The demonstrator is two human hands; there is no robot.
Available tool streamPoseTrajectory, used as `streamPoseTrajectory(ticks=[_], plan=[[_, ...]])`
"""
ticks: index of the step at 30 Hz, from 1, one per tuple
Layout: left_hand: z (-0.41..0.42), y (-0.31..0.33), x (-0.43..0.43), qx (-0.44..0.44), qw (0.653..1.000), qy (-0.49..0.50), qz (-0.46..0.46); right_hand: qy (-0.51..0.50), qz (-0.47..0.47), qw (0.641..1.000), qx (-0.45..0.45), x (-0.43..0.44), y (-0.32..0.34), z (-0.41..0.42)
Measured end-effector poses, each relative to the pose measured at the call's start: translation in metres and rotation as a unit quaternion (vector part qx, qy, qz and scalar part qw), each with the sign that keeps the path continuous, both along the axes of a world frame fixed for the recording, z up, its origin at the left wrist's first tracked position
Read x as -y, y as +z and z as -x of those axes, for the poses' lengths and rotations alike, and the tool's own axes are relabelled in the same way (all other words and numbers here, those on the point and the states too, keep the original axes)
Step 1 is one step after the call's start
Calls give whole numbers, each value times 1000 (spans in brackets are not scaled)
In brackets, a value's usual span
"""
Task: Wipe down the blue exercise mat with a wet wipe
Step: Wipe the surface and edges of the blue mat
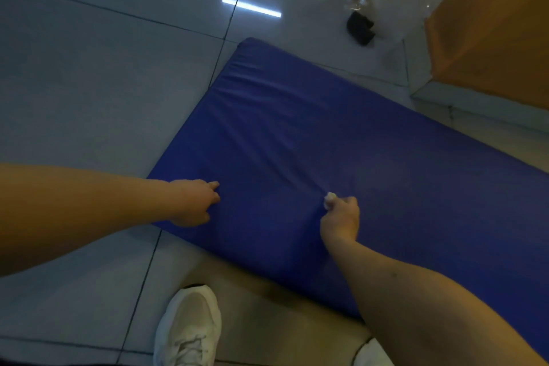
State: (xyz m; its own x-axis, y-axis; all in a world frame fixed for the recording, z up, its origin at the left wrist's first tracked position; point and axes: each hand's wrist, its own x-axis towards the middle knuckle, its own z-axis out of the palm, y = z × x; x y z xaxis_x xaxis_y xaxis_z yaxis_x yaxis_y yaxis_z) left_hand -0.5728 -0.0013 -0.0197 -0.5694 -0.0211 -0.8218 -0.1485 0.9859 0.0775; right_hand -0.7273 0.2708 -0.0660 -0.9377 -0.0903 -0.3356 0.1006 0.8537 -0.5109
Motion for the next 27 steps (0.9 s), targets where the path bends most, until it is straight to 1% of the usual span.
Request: streamPoseTrajectory(ticks=[2,4,5,8,10,11,12,14,15,17,18,19,20,22,23,25,26,27], plan=[[0,1,0,5,1000,-3,0,-22,-10,1000,-4,5,-5,-4],[-2,1,1,7,1000,-4,-1,-1,-26,999,-21,28,-7,-19],[-3,1,2,8,1000,-5,-2,13,-18,1000,-20,43,-8,-28],[-4,1,4,7,1000,-5,-4,102,35,994,33,92,-11,-63],[-2,2,3,2,1000,8,-11,132,74,984,96,116,-8,-79],[-1,3,3,-8,999,29,-21,144,101,976,127,125,-6,-84],[0,2,3,-24,997,62,-39,130,143,967,167,129,-2,-86],[2,3,0,-57,980,167,-86,64,233,935,260,129,6,-86],[5,4,-2,-69,966,223,-112,43,259,921,289,125,9,-84],[8,12,-8,-79,930,318,-165,47,284,894,342,115,18,-83],[8,16,-9,-85,916,344,-187,54,292,882,365,110,22,-83],[7,20,-10,-94,911,348,-200,59,293,873,385,106,26,-83],[5,25,-11,-103,914,336,-203,67,284,871,396,101,32,-84],[-3,30,-13,-115,919,323,-194,80,262,881,387,96,39,-85],[-7,31,-14,-115,914,336,-196,83,246,896,361,95,40,-86],[-15,32,-19,-119,896,377,-202,93,206,936,268,93,45,-90],[-18,34,-23,-125,885,401,-203,102,206,945,233,91,48,-93],[-21,35,-28,-131,871,427,-204,114,220,943,224,90,51,-96]])
